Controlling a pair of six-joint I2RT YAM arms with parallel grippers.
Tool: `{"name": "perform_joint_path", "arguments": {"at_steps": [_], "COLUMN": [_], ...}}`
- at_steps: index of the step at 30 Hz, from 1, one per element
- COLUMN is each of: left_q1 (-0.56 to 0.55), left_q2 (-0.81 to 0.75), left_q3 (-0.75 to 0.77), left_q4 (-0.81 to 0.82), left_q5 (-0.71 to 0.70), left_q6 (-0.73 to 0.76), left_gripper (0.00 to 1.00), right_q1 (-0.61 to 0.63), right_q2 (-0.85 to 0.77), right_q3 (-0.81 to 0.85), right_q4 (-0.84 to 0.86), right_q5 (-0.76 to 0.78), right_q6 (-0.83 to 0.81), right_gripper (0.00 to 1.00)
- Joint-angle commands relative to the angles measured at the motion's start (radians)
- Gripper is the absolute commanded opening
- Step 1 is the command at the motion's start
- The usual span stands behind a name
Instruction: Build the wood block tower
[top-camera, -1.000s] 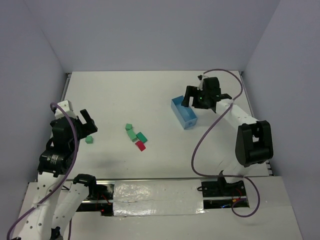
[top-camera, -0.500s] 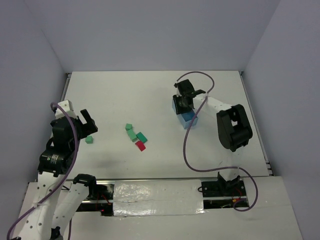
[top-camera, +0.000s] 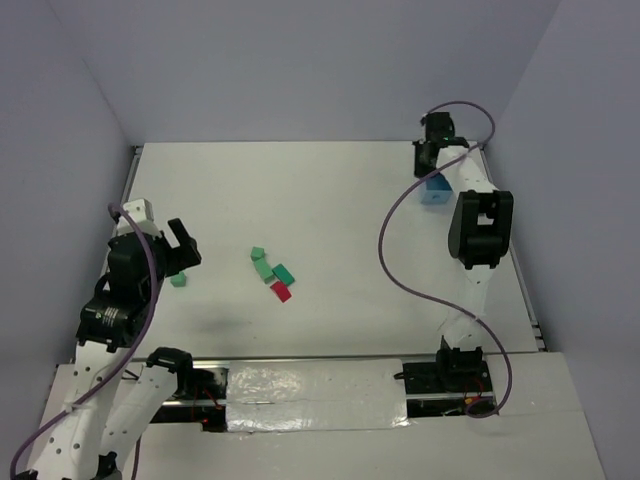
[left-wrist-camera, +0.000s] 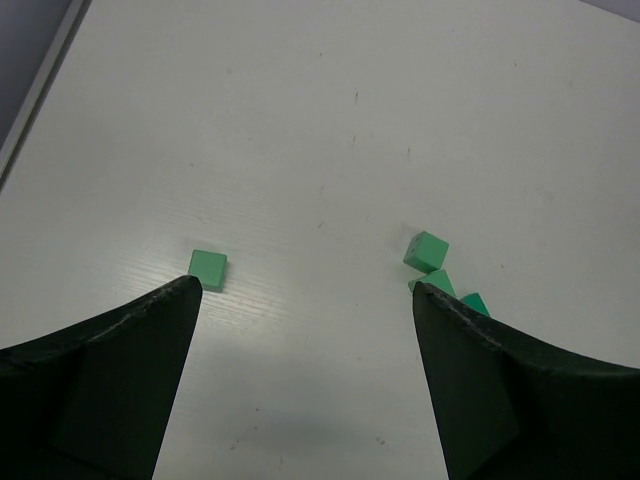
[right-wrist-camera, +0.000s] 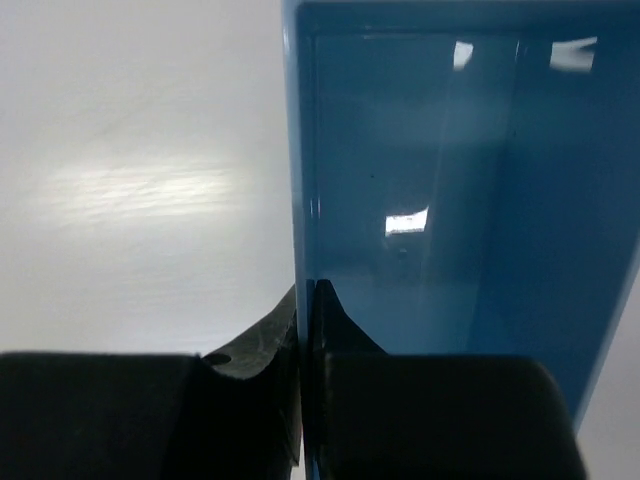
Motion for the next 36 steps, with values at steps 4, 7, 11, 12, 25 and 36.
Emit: {"name": "perform_joint_path", "arguments": {"at_steps": [4, 7, 11, 12, 25, 36], "left_q1": [-0.035, -0.061, -0.111, -0.122, -0.151, -0.036], "left_q2": [0.055, 0.071, 0.121, 0.126, 0.115, 0.105], "left_q3": [0.007, 0.014, 0.020, 0.022, 0.025, 0.030], "left_q4": [0.039, 0.025, 0.016, 0.010, 0.004, 0.005], "left_q5": [0.028, 0.008, -0.007, -0.012, -0.039, -0.085], "left_q6": [0.023, 0.014, 0.015, 0.012, 0.006, -0.009], "left_gripper": [1.00, 1.00, 0.99, 1.00, 1.00, 1.00], "right_q1": [-0.169, -0.222, -0.255, -0.258, -0.258, 0.116], "right_q2": [0.296, 0.381, 0.378, 0.381, 0.286, -0.482], "right_q3": [0.515, 0.666, 0.613, 0.614, 0.613, -0.007], "right_q4": [-0.240, -0.259, -0.207, -0.206, -0.223, 0.184], "right_q5": [-0.049, -0.069, -0.169, -0.181, -0.222, 0.087], "right_q6": [-0.178, -0.192, -0.229, -0.238, -0.215, 0.128], "right_gripper": [0.09, 0.12, 0.15, 0.15, 0.57, 1.00]}}
